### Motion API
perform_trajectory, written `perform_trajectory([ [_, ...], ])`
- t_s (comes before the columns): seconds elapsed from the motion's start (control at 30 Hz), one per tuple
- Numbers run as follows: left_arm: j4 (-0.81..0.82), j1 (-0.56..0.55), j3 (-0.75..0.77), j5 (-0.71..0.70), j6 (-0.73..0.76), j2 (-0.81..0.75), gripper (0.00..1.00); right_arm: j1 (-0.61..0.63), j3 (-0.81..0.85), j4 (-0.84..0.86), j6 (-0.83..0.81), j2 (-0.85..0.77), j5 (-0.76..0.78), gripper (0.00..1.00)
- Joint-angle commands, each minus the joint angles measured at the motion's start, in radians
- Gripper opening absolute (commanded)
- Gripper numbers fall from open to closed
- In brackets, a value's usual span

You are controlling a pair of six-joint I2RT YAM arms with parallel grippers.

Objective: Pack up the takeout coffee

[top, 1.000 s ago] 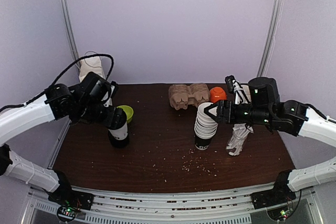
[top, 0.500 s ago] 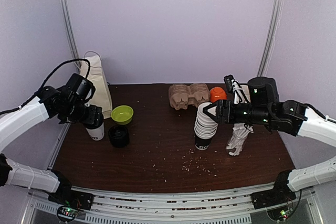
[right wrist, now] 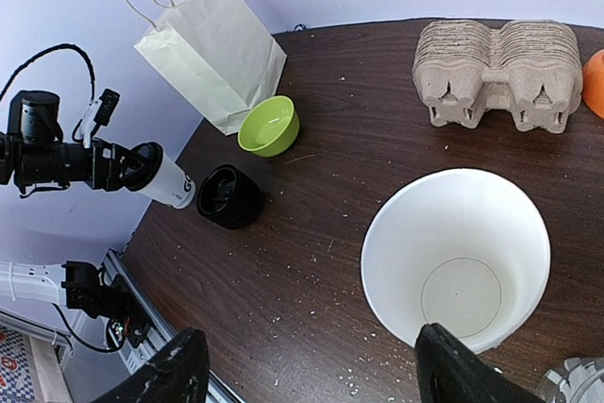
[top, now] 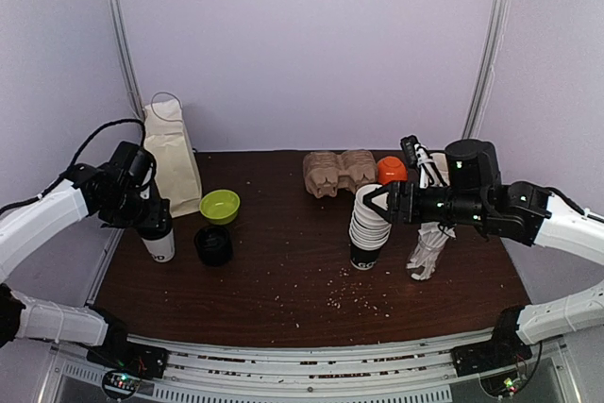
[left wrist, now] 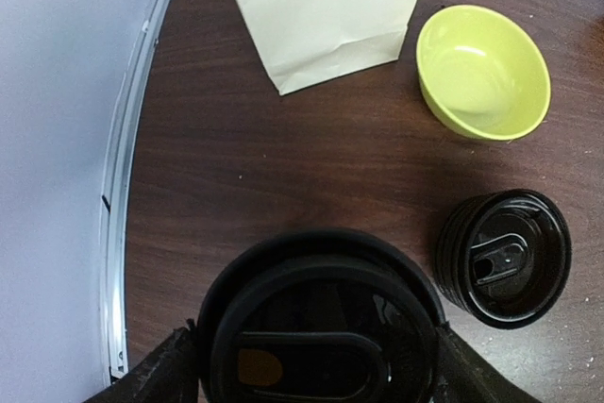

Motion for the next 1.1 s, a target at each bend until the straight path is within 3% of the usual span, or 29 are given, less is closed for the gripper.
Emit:
perform_trajectory([
  [0.0,0.083,0.052,-0.063,0.047,-0.062,0.004,0.68,-0.003,-0.014,0.032,-0.01,-0.004,-0.022,0.77],
  [0.27,0.132,0.084,-0.133,0.054,-0.113,-0.009,0.71,-0.004,-0.019,0.037,-0.016,0.003,-0.03,0.77],
  [0.73,0.072,0.084,-0.102,0.09,-0.115,-0.049,0.98,-0.005,-0.009,0.036,-0.024,0.0,-0.037,0.77],
  [0.9,0.018,0.083,-0.041,0.115,-0.113,-0.125,0.98,-0.005,0.007,0.02,-0.03,-0.003,-0.036,0.77],
  [1.07,-0.014,0.083,0.115,0.116,-0.103,-0.163,0.98,-0.006,0.046,-0.019,-0.058,-0.008,0.001,0.77],
])
